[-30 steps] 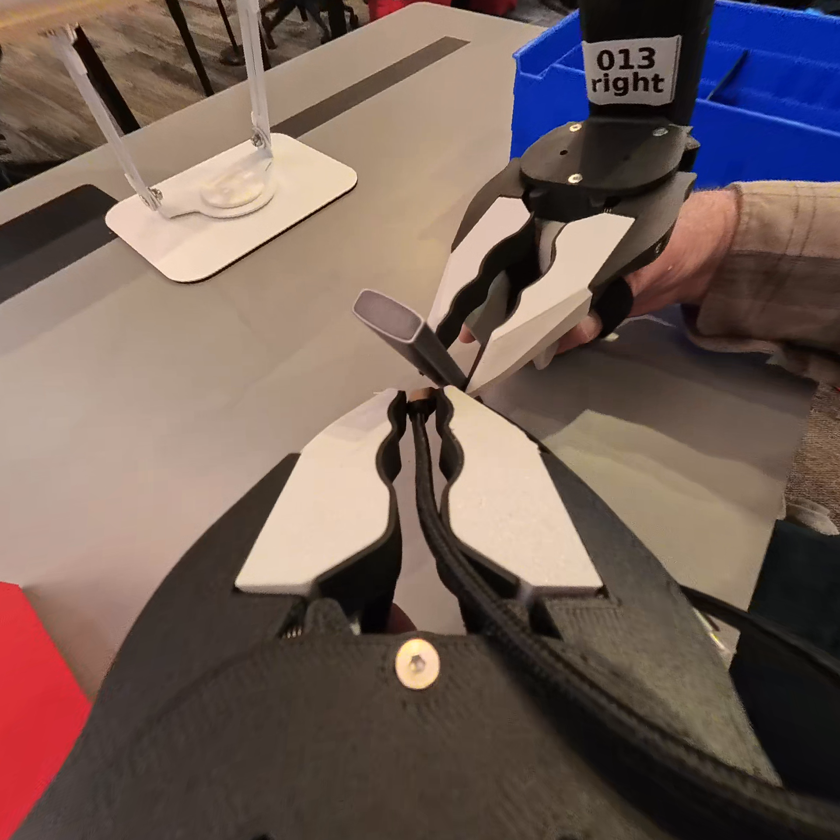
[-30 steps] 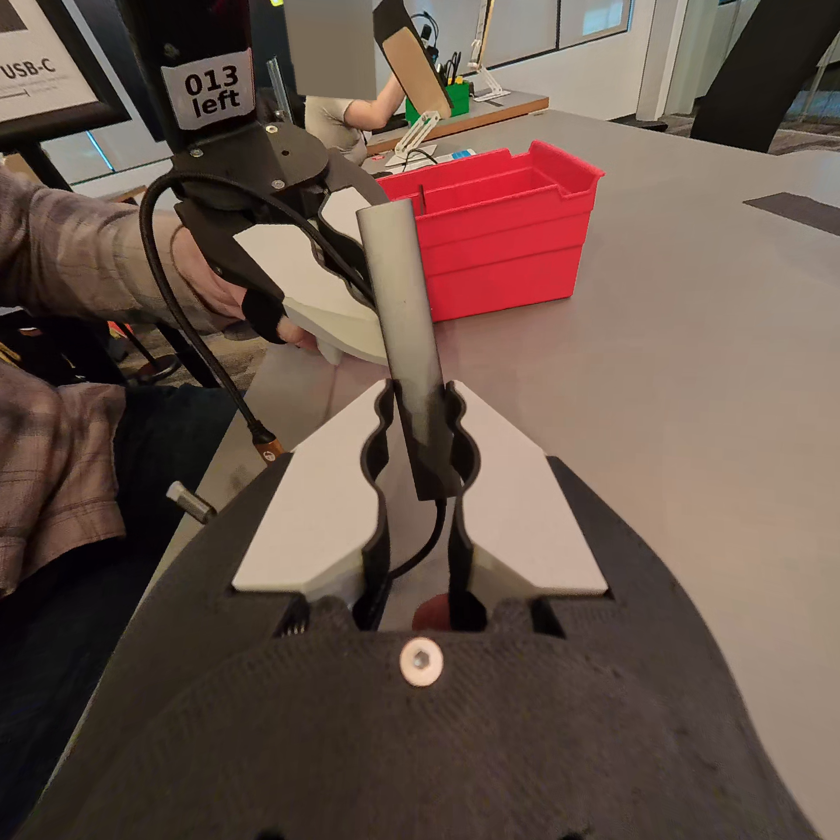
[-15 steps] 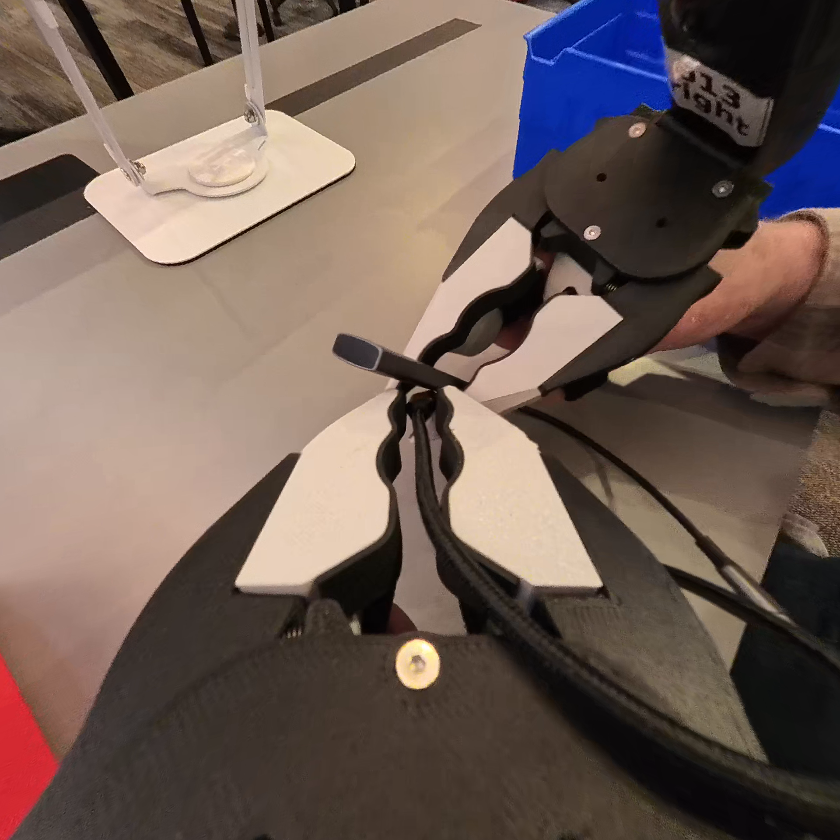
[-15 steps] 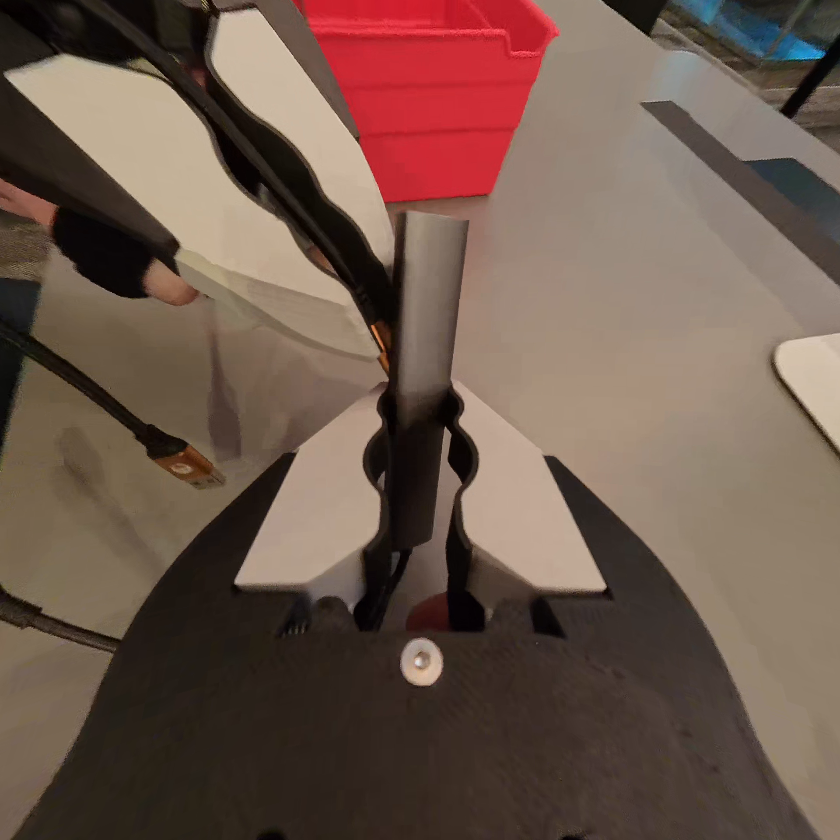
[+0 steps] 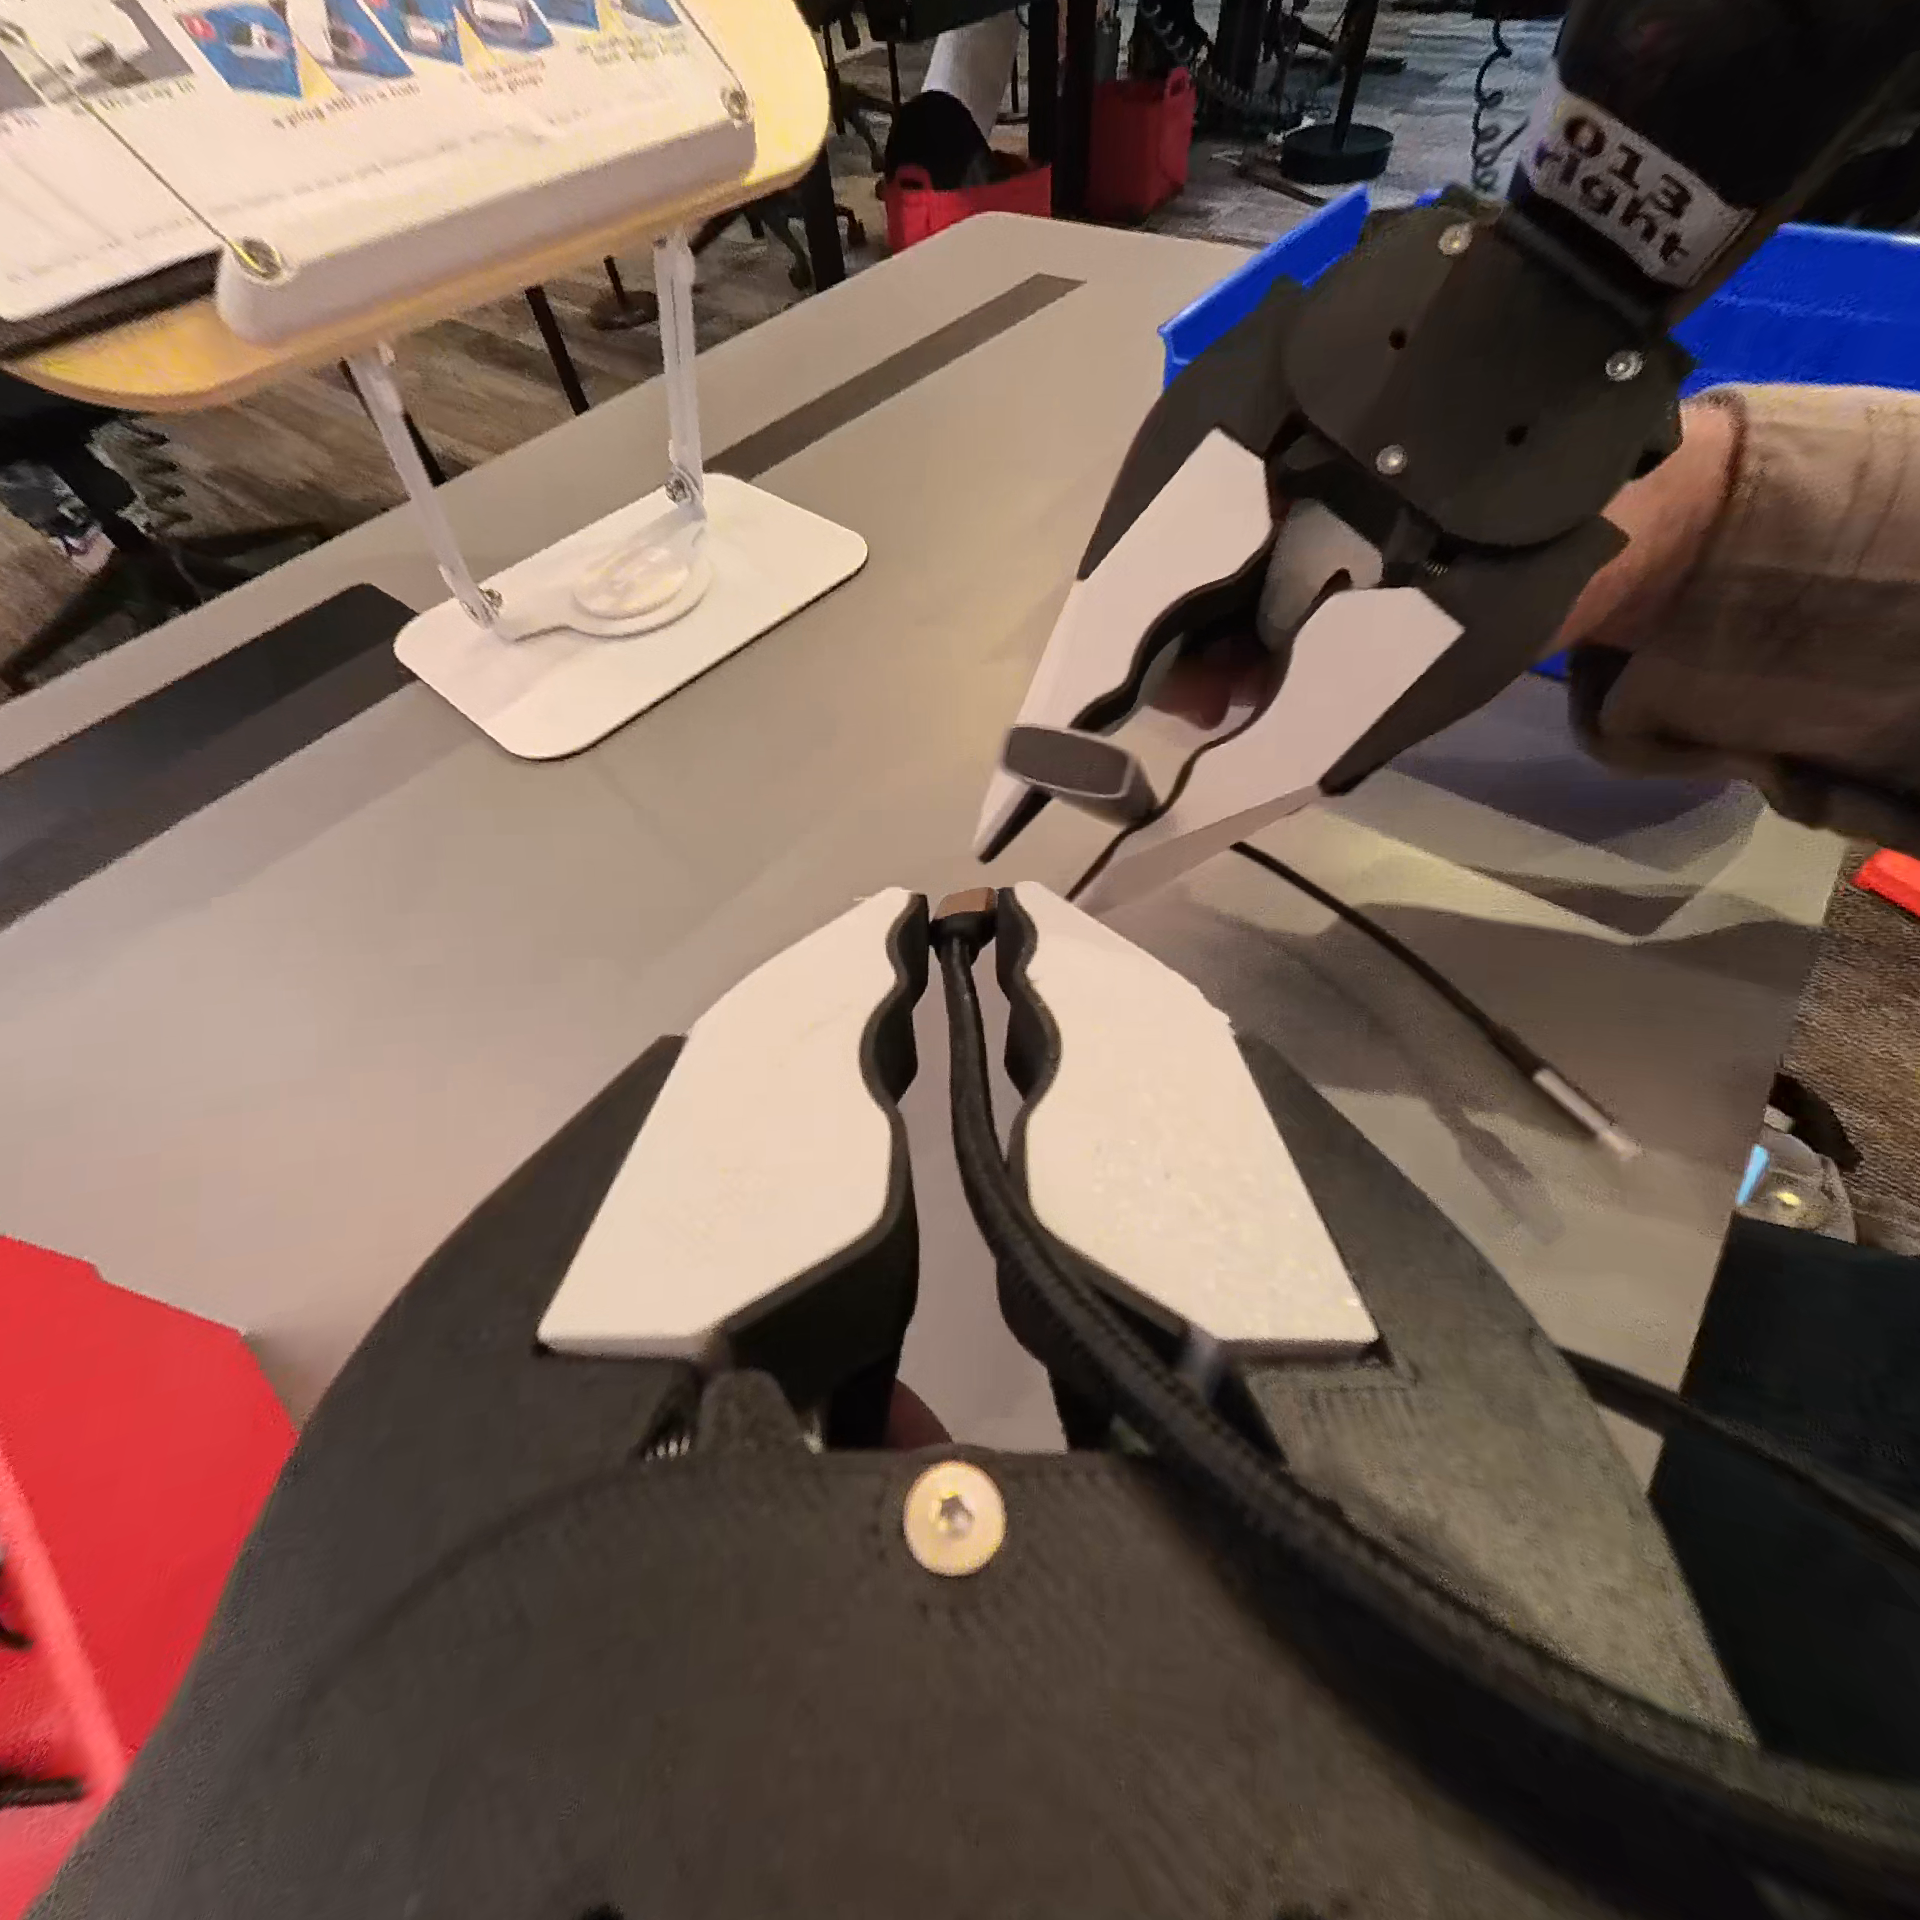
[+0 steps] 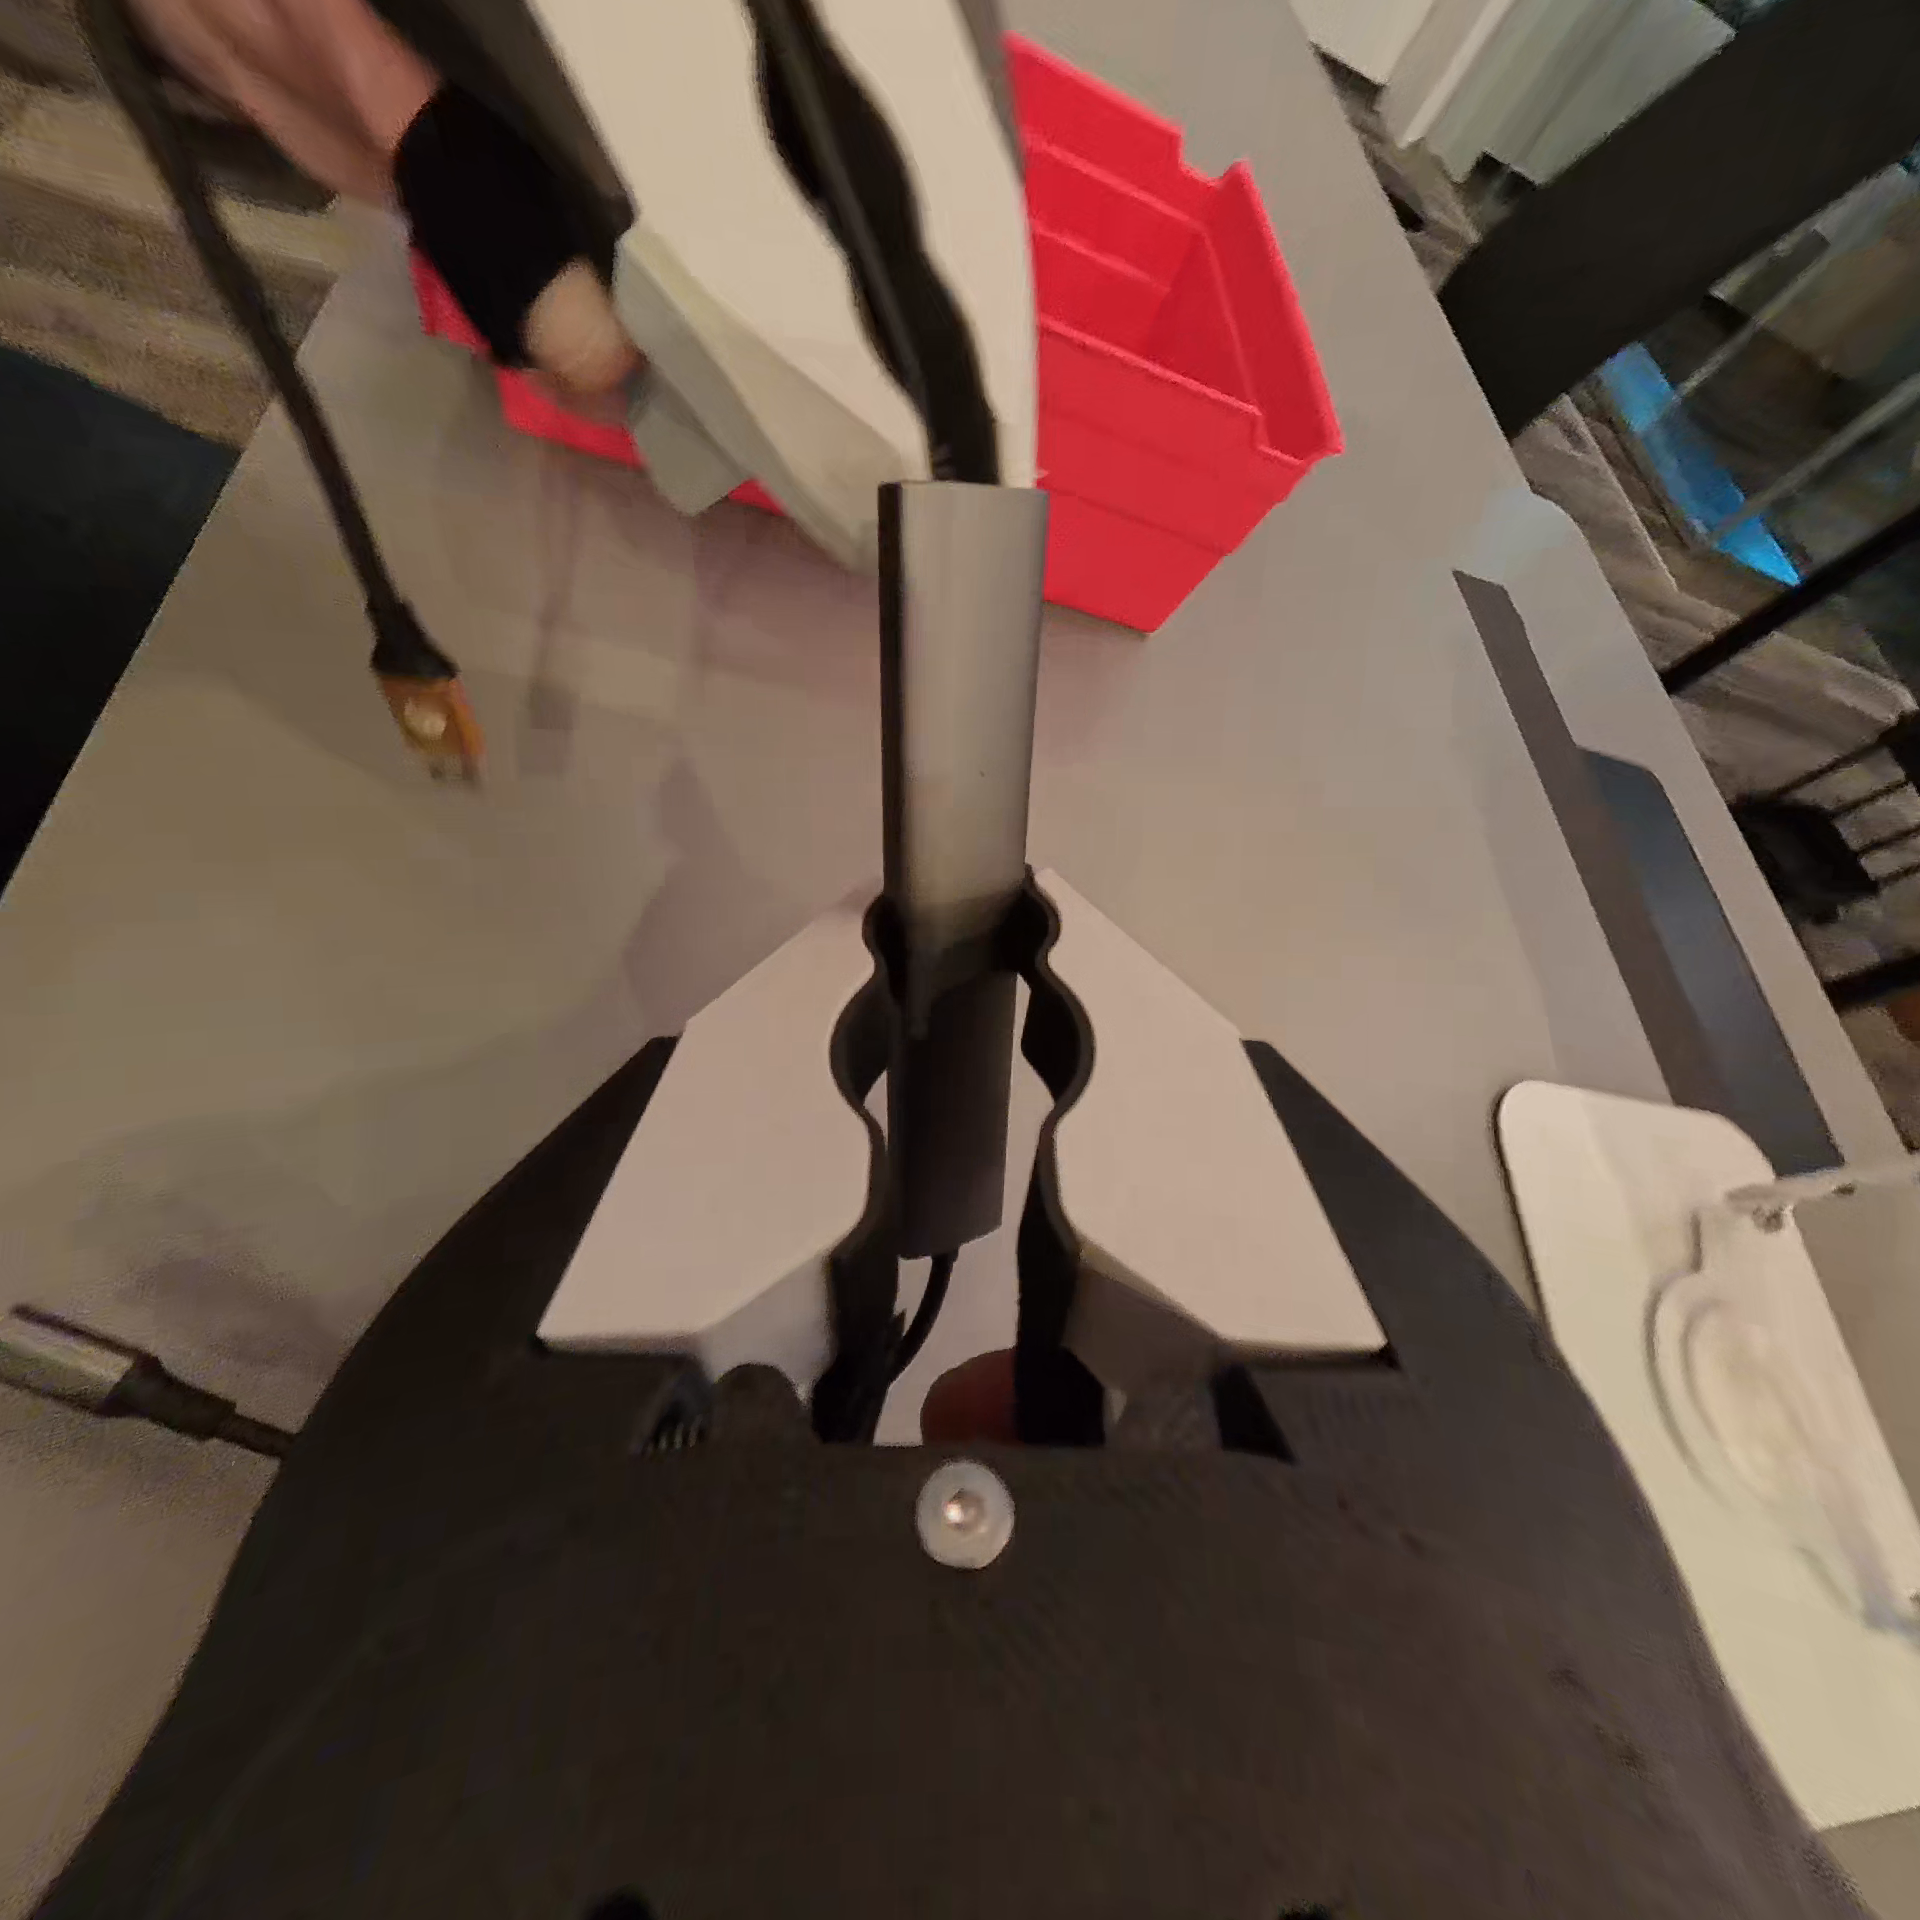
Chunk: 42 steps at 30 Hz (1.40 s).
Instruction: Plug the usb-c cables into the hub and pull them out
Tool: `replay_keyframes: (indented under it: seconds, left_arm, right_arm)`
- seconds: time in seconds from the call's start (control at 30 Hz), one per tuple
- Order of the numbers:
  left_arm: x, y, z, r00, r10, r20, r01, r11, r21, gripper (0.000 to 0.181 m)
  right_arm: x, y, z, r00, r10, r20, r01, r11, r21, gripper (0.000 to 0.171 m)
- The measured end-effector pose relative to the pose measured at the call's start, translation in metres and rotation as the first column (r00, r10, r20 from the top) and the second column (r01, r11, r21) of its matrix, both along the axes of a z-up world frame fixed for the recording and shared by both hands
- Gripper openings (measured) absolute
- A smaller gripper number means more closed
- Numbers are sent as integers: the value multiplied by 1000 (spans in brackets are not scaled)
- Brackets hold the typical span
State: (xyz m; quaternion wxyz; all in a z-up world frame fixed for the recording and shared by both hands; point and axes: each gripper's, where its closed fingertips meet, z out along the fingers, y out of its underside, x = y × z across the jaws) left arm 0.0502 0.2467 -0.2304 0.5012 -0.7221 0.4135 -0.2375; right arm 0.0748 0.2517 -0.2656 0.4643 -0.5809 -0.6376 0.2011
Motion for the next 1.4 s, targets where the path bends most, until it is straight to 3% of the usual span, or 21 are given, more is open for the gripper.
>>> replay_keyframes:
  seconds: [0.13,0.33,0.67,0.83,1.4]
  left_arm:
    - [-3,-3,22,995,-65,75,62,997,38,11]
    - [-3,-23,44,973,-229,28,219,955,198,12]
    - [4,-20,32,980,-194,-33,197,954,226,12]
    - [13,-27,24,974,-222,-36,225,952,208,12]
    - [33,-32,1,980,-189,-68,198,963,184,12]
  right_arm:
    - [-1,-16,5,986,154,69,-153,988,-26,17]
    - [0,-37,14,946,319,67,-301,934,-192,17]
    - [-9,-56,18,907,421,9,-397,863,-313,17]
    - [-15,-53,5,921,388,-28,-367,843,-393,17]
    - [-26,-26,-16,991,131,-21,-130,935,-329,11]
